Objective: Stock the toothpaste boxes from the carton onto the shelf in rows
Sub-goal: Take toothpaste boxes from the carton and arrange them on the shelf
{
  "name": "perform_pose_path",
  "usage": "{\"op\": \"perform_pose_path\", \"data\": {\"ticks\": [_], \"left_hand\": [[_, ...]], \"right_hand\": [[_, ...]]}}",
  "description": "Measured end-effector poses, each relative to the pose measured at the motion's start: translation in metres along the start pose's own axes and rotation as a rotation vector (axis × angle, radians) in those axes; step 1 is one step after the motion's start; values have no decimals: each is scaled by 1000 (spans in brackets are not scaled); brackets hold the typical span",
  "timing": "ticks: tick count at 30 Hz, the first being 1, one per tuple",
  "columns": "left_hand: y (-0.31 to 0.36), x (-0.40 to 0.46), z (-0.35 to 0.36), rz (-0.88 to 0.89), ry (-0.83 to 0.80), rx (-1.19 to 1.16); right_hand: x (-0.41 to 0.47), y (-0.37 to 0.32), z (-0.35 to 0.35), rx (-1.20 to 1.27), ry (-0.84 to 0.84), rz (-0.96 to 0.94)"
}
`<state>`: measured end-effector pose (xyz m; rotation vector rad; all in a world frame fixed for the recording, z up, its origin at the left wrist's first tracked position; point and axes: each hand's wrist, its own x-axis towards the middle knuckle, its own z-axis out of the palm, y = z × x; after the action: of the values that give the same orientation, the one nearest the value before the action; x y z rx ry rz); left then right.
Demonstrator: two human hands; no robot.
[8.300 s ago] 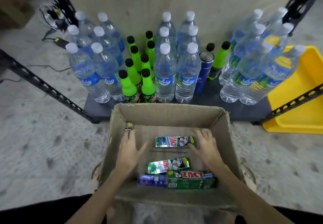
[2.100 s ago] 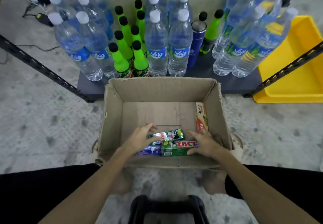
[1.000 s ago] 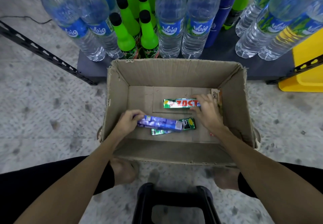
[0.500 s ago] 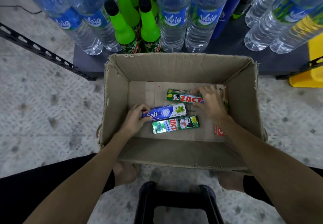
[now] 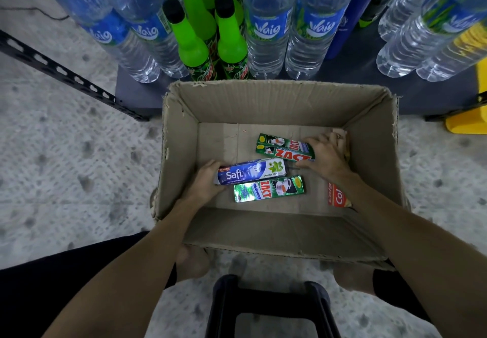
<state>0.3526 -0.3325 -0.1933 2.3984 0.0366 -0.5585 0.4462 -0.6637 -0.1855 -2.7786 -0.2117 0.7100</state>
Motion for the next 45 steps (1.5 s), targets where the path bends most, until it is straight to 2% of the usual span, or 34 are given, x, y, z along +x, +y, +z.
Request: {"op": "perform_pose_path", "data": {"ticks": [7, 15, 22, 26, 33, 39, 45], "left_hand": [[12, -5, -16, 128, 89, -27], [53, -32, -53, 270, 163, -10], [128, -76, -132, 334, 342, -179], [170, -99, -187, 387, 343, -256], [268, -142, -283, 559, 311, -230], [355, -168, -366, 678, 360, -216], [416, -165, -425, 712, 431, -241]], "right_hand": [[-17, -5, -10, 141, 190, 10], [-53, -20, -84, 155, 463, -164], [-107, -31, -183, 64, 662, -257], [-143, -40, -249, 81, 799, -294], [-208, -42, -370, 105, 1007, -358], [-260, -22, -473, 160, 1086, -412], [-274, 5, -551, 130, 1106, -337]]}}
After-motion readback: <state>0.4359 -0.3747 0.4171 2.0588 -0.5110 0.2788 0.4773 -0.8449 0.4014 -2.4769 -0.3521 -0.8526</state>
